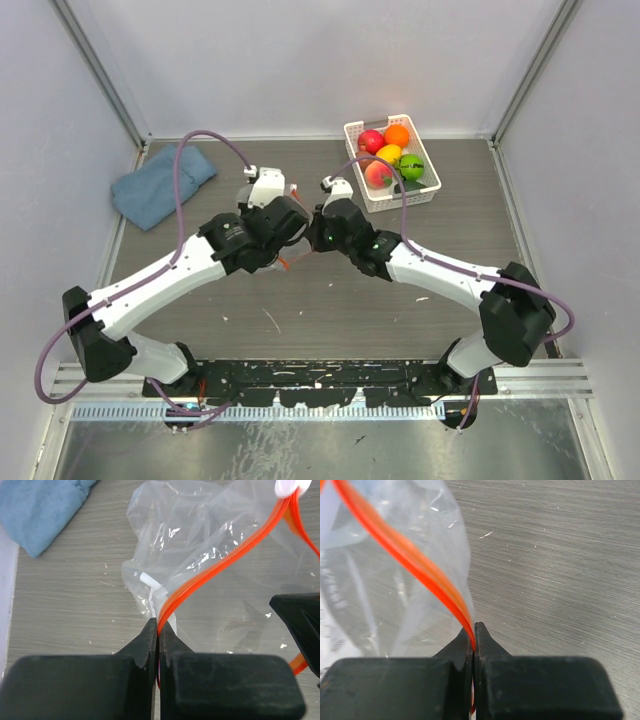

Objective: Place the food in the zip-top bag and seal the zipper
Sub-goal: Open the zipper of the food storage bag.

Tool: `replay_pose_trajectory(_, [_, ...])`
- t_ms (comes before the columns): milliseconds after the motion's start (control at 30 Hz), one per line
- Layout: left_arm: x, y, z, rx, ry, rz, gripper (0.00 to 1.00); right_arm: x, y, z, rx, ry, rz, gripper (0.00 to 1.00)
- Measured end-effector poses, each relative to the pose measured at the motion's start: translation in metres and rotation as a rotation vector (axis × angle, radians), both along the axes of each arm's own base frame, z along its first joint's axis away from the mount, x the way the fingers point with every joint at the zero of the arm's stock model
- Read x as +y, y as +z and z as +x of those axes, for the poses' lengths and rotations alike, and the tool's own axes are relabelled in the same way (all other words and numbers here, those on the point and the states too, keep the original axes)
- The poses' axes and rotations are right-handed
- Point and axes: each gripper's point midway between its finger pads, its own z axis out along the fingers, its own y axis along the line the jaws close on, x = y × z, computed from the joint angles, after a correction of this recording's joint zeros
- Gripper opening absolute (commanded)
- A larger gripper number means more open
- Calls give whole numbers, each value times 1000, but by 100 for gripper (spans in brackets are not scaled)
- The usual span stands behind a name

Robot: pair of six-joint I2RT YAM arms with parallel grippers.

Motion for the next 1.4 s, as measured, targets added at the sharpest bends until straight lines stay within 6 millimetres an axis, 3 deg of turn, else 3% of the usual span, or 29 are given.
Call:
replay_pose_trajectory(167, [12,26,-3,-19,-17,42,0,-2,-17,3,24,-18,-46,1])
replay_pose_trajectory(300, [15,35,-3,-11,-44,70,0,-3,-22,6,24,-33,-65,1])
replay_pose_trajectory(567, [10,26,-1,35,-128,108,0,4,-17,7,-2,2,-51,12])
replay_pose_trajectory(833, [3,-13,-5,112,-195,134,0,14,-14,3,-11,51,-8,25])
replay_pose_trajectory(1200, [2,-17,-1,116,-198,104,0,26,14,-5,-37,112,90,48])
replay_pose_trajectory(1400, [8,-18,3,118,-178,101,0,16,35,-12,-69,121,112,64])
